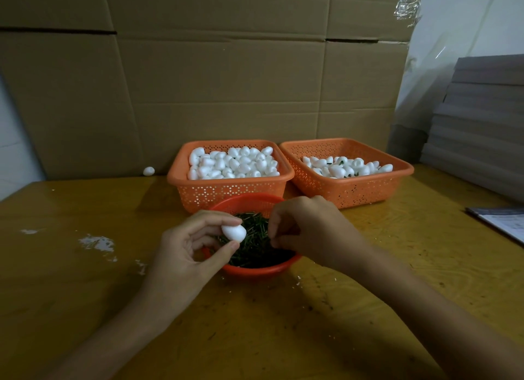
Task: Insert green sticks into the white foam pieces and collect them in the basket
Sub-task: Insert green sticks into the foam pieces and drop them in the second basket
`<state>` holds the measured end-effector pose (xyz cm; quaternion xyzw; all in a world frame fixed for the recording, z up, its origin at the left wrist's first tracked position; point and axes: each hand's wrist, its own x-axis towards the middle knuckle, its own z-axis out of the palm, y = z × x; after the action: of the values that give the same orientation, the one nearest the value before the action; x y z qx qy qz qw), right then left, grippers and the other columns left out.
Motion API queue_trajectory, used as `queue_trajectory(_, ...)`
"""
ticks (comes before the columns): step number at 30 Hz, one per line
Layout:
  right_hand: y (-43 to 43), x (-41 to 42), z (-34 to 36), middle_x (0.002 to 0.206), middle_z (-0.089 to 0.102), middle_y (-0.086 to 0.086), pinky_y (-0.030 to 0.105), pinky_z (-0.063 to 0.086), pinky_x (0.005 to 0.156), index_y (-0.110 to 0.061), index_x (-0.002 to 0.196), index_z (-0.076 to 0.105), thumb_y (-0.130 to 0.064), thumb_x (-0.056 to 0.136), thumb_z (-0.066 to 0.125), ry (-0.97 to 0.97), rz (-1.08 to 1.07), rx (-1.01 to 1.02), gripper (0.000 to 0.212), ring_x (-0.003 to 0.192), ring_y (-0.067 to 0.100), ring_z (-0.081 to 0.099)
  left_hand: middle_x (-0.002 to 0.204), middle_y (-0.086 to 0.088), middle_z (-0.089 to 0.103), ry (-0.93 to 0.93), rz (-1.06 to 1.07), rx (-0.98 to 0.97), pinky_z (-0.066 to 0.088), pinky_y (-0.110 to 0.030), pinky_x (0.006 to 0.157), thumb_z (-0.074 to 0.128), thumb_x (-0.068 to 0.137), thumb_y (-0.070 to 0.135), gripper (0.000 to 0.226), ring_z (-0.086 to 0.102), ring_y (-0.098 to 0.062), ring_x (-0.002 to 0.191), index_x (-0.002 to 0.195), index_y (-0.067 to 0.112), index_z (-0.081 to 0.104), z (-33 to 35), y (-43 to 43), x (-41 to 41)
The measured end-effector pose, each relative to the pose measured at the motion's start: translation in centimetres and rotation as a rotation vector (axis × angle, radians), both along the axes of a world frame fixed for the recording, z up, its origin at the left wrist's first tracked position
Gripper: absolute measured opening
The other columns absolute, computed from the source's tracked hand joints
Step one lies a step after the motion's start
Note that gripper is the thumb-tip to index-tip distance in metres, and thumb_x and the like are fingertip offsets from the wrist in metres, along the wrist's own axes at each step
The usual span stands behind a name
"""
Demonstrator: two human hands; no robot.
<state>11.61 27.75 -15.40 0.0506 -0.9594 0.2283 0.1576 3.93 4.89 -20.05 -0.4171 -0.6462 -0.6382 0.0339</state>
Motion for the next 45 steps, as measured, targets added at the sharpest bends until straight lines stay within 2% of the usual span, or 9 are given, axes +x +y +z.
queue_trajectory(3,0.8,0.2,1.1,0.101,0.077,-0.012,0.015,0.056,0.083,-0.026,0.109,0.075,-0.012,0.088,0.081,-0.125,0.092,-0.038,0.026,0.095,-0.006,0.070,0.118,-0.002,0.074,-0.009,-0.011,-0.002,0.058,-0.023,0.085,0.077,0.084,0.012,0.029,0.072,-0.022,0.110,0.110,0.024,0.078,0.1,-0.1,-0.1)
queue_trajectory(8,0.1,0.5,1.5,0.126,0.071,-0.016,0.027,0.052,0.095,-0.029,0.132,0.069,-0.029,0.106,0.059,-0.334,0.235,0.104,0.028,0.111,0.001,0.064,0.118,-0.003,0.073,-0.002,-0.012,-0.022,0.057,-0.023,0.083,0.078,0.084,0.014,0.030,0.071,-0.023,0.110,0.110,0.029,0.077,0.2,0.0,0.0)
queue_trajectory(15,-0.4,-0.4,0.7,0.104,0.077,-0.015,0.025,0.056,0.088,-0.027,0.111,0.080,-0.021,0.096,0.073,-0.322,0.185,-0.052,0.017,0.095,-0.002,0.068,0.115,-0.002,0.073,0.017,-0.010,-0.030,0.058,-0.024,0.081,0.078,0.084,0.013,0.030,0.071,-0.022,0.107,0.110,0.029,0.077,0.2,0.0,0.1)
queue_trajectory(23,-0.1,-0.5,0.0,0.091,0.080,-0.010,0.023,0.060,0.085,-0.025,0.096,0.082,-0.017,0.088,0.083,-0.083,0.100,-0.247,0.011,0.086,0.001,0.074,0.116,-0.003,0.075,-0.025,0.002,0.003,0.059,-0.026,0.086,0.081,0.087,0.017,0.025,0.073,-0.022,0.108,0.109,0.028,0.076,0.1,0.0,-0.1)
queue_trajectory(26,0.1,-0.5,0.4,0.088,0.080,-0.002,0.029,0.061,0.087,-0.016,0.097,0.079,-0.013,0.091,0.078,-0.093,0.117,-0.395,0.007,0.085,0.012,0.076,0.115,0.000,0.077,-0.069,0.016,0.024,0.062,-0.037,0.088,0.079,0.085,0.019,0.026,0.074,-0.021,0.108,0.109,0.030,0.075,0.1,0.0,-0.1)
queue_trajectory(29,0.2,-0.4,0.6,0.098,0.078,-0.005,0.026,0.060,0.089,-0.014,0.099,0.078,-0.014,0.093,0.074,-0.093,0.127,-0.469,0.007,0.096,0.010,0.074,0.114,0.002,0.078,-0.100,0.019,0.031,0.060,-0.046,0.087,0.082,0.084,0.029,0.025,0.075,-0.021,0.107,0.108,0.031,0.074,0.2,0.0,0.1)
queue_trajectory(35,0.3,-0.2,0.8,0.101,0.080,0.001,0.023,0.057,0.088,-0.009,0.107,0.072,-0.015,0.098,0.070,-0.108,0.198,-0.657,0.010,0.094,0.021,0.075,0.114,-0.002,0.077,-0.127,0.024,0.066,0.064,-0.032,0.075,0.083,0.086,0.019,0.022,0.078,-0.028,0.098,0.104,0.026,0.072,0.3,0.0,0.0)
queue_trajectory(42,0.0,-0.2,0.6,0.097,0.081,0.006,0.024,0.058,0.088,-0.003,0.099,0.073,-0.008,0.093,0.076,-0.071,0.194,-0.706,0.009,0.084,0.018,0.075,0.114,-0.005,0.076,-0.164,0.022,0.092,0.064,-0.030,0.072,0.080,0.083,0.016,0.025,0.078,-0.030,0.095,0.104,0.012,0.068,0.3,0.1,0.0)
queue_trajectory(45,-0.1,-0.2,0.7,0.095,0.081,0.010,0.025,0.058,0.087,-0.002,0.098,0.073,-0.006,0.091,0.077,-0.051,0.221,-0.720,0.009,0.084,0.018,0.077,0.114,-0.005,0.076,-0.170,0.019,0.085,0.064,-0.031,0.072,0.081,0.081,0.020,0.025,0.078,-0.031,0.094,0.103,0.015,0.069,0.4,0.0,0.0)
